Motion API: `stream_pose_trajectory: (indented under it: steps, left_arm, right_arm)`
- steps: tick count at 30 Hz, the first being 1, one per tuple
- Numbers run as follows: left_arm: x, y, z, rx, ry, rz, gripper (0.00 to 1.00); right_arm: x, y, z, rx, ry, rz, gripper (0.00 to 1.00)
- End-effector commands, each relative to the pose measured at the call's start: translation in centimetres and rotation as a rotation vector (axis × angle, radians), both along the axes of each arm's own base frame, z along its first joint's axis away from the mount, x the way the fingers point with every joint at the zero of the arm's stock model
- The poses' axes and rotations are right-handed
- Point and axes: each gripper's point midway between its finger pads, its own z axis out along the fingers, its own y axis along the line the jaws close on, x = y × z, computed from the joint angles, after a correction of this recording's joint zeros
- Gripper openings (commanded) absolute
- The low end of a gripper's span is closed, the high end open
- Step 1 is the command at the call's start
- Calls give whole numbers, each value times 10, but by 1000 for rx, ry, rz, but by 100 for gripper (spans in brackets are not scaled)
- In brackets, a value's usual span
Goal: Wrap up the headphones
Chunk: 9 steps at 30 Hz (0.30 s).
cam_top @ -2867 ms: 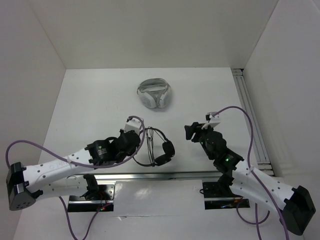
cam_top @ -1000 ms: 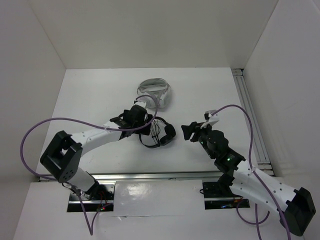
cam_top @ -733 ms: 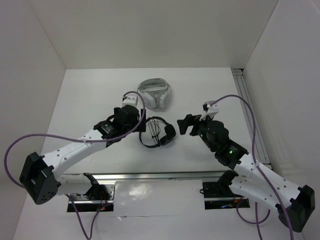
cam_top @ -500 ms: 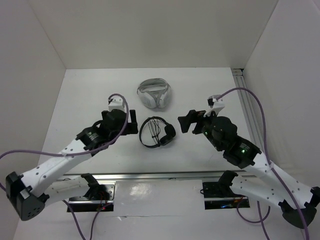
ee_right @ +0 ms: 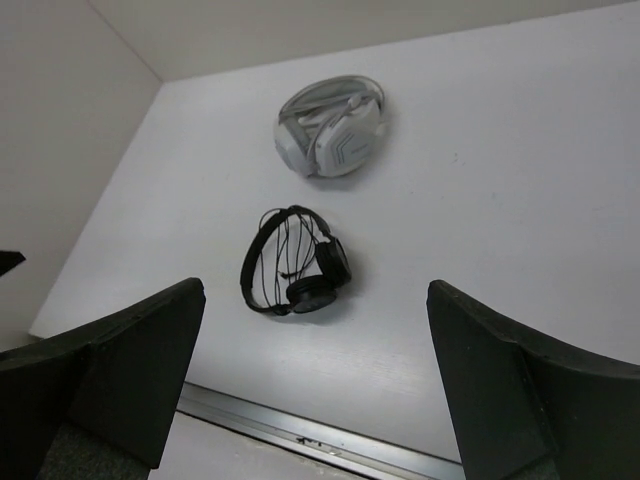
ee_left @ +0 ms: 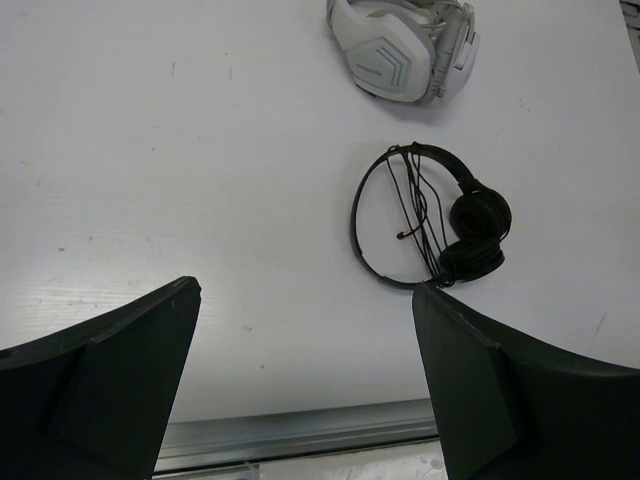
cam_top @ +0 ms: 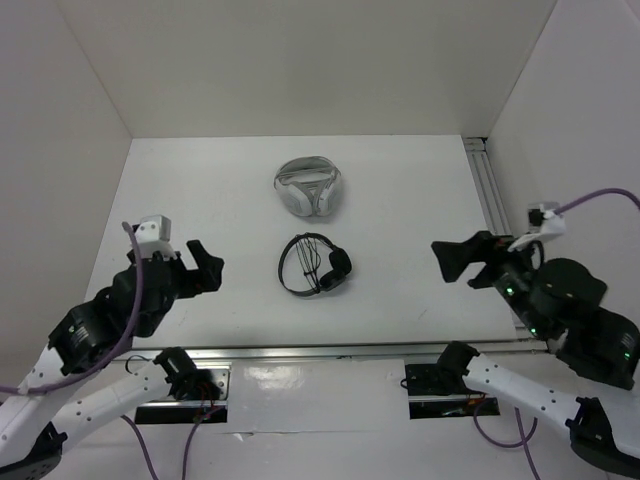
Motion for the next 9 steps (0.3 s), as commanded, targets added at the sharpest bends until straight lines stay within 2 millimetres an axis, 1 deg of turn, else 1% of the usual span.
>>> stream_pose_trajectory:
  steps: [1, 2, 4, 5, 9]
  left_arm:
    - [-18, 20, -5, 25, 23, 14, 100]
    - [-21, 23, -1, 1, 21, 23, 100]
    - [-28, 24, 4, -24, 6, -5, 100]
    - [-30, 26, 10, -31, -11, -9, 100]
    - [-36, 35, 16, -32, -19, -1, 100]
  right_arm:
    - [-21, -40, -9, -55, 51, -81, 99]
    - [-22, -40, -6, -47, 47, -72, 99]
    - [-26, -46, -6, -45, 35, -81, 99]
    - [-29, -49, -5, -36, 27, -81, 99]
    - [-27, -47, -11, -49, 39, -81, 99]
